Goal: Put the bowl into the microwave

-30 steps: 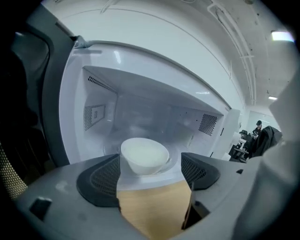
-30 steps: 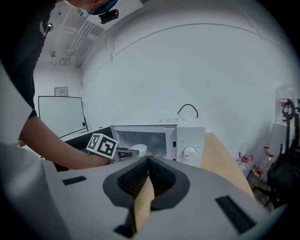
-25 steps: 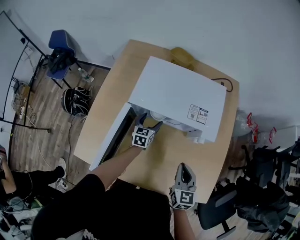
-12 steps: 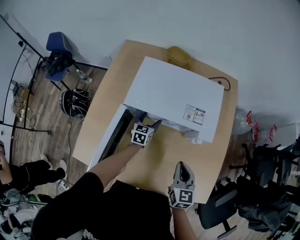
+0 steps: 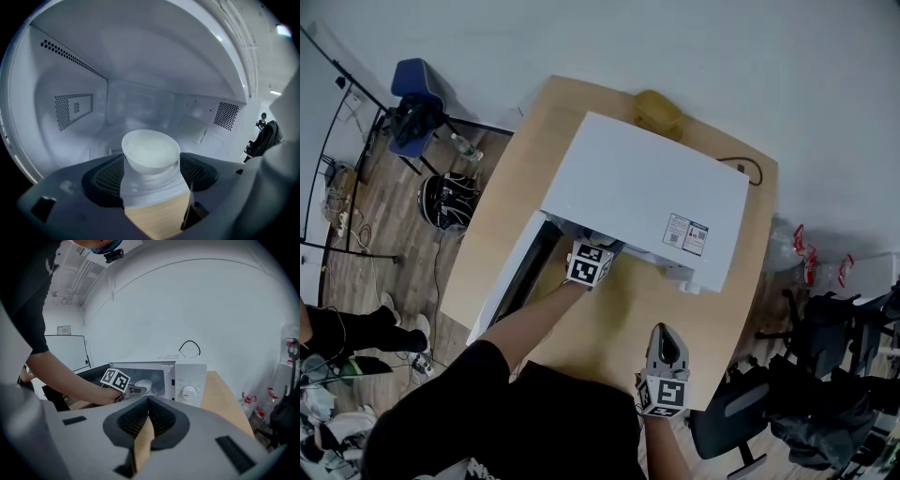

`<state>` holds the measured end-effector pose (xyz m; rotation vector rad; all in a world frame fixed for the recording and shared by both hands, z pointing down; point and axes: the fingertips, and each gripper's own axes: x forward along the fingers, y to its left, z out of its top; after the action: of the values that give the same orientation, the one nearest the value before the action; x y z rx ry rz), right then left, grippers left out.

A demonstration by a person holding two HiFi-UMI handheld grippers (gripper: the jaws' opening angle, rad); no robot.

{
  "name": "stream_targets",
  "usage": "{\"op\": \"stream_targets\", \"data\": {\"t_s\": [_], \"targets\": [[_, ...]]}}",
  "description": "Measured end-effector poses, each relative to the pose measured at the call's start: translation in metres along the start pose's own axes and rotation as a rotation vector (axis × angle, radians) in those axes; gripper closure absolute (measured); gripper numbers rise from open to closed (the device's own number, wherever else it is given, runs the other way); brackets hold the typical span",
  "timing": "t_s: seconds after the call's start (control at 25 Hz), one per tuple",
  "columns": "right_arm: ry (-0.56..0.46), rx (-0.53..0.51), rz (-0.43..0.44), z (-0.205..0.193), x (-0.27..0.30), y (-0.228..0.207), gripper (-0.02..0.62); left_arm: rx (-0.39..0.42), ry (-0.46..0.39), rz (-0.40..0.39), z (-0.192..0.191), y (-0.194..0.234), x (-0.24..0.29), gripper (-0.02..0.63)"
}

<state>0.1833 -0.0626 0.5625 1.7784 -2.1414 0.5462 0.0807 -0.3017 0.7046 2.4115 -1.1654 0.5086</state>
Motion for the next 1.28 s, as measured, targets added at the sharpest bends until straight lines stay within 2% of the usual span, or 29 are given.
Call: {"op": "stream_targets", "data": {"t_s": [0.44,0.6,1.0,1.16,1.28], "targets": [[-0.005,0.006,-0.012,0.004,0.004,-0.015,0.535,-0.021,-0.019,0.013,0.004,-0.002,0.016,0.233],[-0.005,-0.005,-0.017,0.005,0.000,-0.015,0.535,-0.062,-0.031,0.031,0.001,0.002,0.003,0.233],[-0.049,-0.020,-0.018,0.015,-0.019,0.015,0.535,-0.126,-0.086,-0.017,-0.002,-0.025,-0.098,0.233],[-0.075,-0.019,-0.014,0.016,-0.036,0.041,0.535,-0.113,-0.092,-0.038,-0.002,-0.043,-0.151,0.233],[-0.109,-0.012,-0.014,0.021,-0.051,0.063,0.535,-0.114,-0.136,-0.064,0.009,-0.056,-0.196,0.233]]}}
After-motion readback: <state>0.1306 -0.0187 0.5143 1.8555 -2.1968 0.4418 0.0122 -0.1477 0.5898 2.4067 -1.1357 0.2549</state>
